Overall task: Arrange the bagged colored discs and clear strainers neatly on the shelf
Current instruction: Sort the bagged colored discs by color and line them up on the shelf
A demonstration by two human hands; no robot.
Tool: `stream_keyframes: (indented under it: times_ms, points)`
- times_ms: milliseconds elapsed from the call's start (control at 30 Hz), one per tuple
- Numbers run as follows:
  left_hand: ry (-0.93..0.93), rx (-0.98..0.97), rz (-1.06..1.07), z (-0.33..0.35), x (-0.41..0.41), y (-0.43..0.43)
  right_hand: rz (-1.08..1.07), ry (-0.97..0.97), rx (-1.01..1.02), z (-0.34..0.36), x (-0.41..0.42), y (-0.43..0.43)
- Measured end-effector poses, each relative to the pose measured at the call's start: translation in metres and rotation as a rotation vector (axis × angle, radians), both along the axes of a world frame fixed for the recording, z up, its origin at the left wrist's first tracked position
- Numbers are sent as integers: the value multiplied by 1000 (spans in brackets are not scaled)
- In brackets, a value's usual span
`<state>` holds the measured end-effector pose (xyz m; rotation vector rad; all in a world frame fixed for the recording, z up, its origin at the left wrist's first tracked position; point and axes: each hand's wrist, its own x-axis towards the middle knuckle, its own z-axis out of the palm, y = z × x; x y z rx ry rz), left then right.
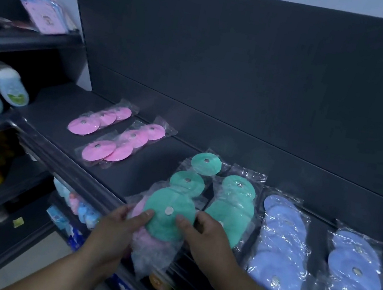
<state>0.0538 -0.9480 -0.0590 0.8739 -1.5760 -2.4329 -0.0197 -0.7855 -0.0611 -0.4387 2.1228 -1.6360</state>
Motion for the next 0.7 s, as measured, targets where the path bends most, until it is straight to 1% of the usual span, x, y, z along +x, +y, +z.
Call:
stream_keyframes:
  times_ms: [67,167,233,300,400,467,567,633,700]
  points:
    - [-4,18,-73,1,-6,-10,-67,-144,-75,-4,-3,-10]
    - [-9,30,-206,3,-15,-27,-222,-326,-184,-5,-10,-21]
    - [0,43,-252,2,-20,-37,-291,-411,-240,-5,-14,-28]
    - [-2,40,-267,-2,-24,-48,-313,-436,-269,-4,-16,-34]
    - [-14,13,-275,-4,-29,-66,-416,-396,-256,-1,-20,-43]
    - [-15,-25,-247,-5,-33,-82,-501,-311,-192,1,-25,-47]
    - [-27,-64,-130,-10,-36,-104,-501,-155,10,-1,-31,-50]
    - [-29,-73,-47,-14,-39,-114,-469,-78,146,-7,-37,-53]
    - [-21,-78,-6,-16,-40,-119,-424,-15,288,-11,-41,-57]
